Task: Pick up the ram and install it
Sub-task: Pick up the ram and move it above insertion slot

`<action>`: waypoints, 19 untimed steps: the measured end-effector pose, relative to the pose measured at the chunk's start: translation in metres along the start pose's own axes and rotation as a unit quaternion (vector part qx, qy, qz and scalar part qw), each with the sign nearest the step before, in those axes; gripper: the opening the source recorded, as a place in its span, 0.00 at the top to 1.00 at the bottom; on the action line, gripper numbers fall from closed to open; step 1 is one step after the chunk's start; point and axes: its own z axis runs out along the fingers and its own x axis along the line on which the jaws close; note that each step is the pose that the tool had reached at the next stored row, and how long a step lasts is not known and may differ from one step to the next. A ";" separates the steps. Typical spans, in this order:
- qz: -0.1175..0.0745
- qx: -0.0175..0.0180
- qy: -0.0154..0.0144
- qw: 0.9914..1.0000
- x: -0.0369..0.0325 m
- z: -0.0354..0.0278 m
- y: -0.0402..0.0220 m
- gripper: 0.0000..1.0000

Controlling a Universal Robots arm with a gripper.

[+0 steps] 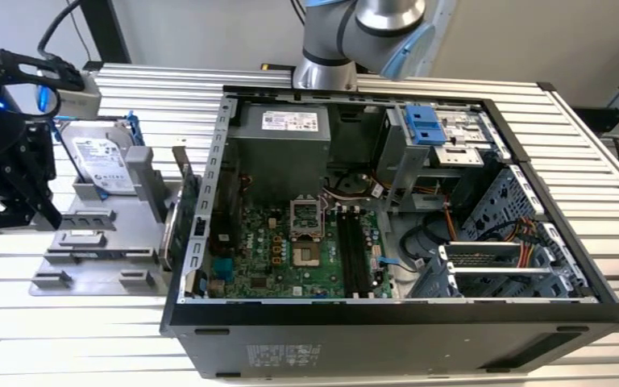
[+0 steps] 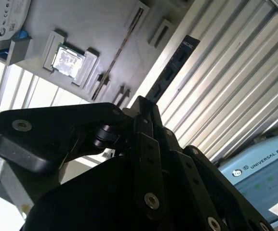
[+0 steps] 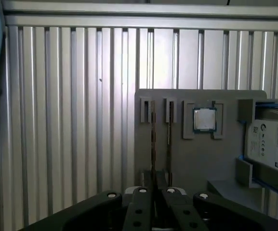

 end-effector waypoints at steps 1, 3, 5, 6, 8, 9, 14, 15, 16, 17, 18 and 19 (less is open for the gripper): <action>0.000 0.000 0.000 1.000 0.0000 -0.0016 0.0000 1.00; 0.000 0.000 0.000 1.000 -0.0001 -0.0049 0.0000 1.00; 0.000 0.000 0.000 1.000 -0.0002 -0.0083 0.0000 1.00; 0.000 0.000 0.000 1.000 -0.0002 -0.0102 0.0000 1.00; 0.000 0.000 0.000 1.000 -0.0002 -0.0135 0.0000 1.00; 0.000 0.000 0.000 1.000 -0.0003 -0.0153 0.0000 1.00; 0.000 0.000 0.000 1.000 -0.0004 -0.0230 0.0000 1.00; 0.000 0.000 0.000 1.000 -0.0005 -0.0244 0.0000 1.00; 0.000 0.000 0.000 1.000 -0.0005 -0.0260 0.0000 1.00; 0.000 0.000 0.000 1.000 -0.0005 -0.0276 0.0000 1.00; 0.000 0.000 0.000 1.000 -0.0006 -0.0291 0.0000 1.00; 0.000 0.000 0.000 1.000 -0.0006 -0.0308 0.0000 1.00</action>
